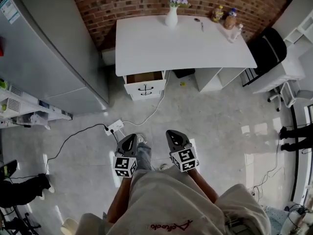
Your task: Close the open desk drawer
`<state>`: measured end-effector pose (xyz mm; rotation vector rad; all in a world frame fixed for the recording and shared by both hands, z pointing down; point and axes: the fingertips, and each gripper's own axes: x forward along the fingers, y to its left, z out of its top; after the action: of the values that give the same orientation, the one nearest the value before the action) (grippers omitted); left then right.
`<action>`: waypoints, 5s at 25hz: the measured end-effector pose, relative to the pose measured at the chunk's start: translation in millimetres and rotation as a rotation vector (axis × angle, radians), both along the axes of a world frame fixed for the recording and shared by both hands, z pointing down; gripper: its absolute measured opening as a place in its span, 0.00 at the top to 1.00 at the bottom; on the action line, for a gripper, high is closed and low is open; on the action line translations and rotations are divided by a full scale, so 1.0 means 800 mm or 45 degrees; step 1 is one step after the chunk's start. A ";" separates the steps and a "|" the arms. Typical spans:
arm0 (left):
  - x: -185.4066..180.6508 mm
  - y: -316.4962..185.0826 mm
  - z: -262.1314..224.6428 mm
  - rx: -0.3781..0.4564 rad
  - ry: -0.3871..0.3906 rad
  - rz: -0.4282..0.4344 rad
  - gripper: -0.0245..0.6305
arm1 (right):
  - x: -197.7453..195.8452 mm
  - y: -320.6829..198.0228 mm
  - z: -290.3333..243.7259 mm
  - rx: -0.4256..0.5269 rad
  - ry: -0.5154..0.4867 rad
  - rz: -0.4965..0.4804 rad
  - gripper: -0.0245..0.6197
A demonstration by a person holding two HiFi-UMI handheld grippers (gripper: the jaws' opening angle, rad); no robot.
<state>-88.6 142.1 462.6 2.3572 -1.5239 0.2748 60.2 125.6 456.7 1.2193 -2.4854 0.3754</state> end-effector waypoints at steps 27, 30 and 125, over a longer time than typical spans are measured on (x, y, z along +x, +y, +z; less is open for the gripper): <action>-0.050 -0.233 0.092 -0.172 -0.001 0.231 0.94 | -0.073 -0.267 0.091 -0.181 0.054 0.083 0.94; -0.037 -0.243 0.106 -0.175 -0.003 0.204 0.94 | -0.064 -0.272 0.115 -0.203 0.057 0.060 0.94; -0.027 -0.440 0.382 -0.543 1.347 -0.137 0.87 | -0.080 -0.440 0.378 -0.863 -1.345 0.362 0.87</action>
<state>-110.1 -209.9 768.1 1.5993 -0.9159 -0.5458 -4.1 -226.5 759.0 1.2068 -2.4381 2.1905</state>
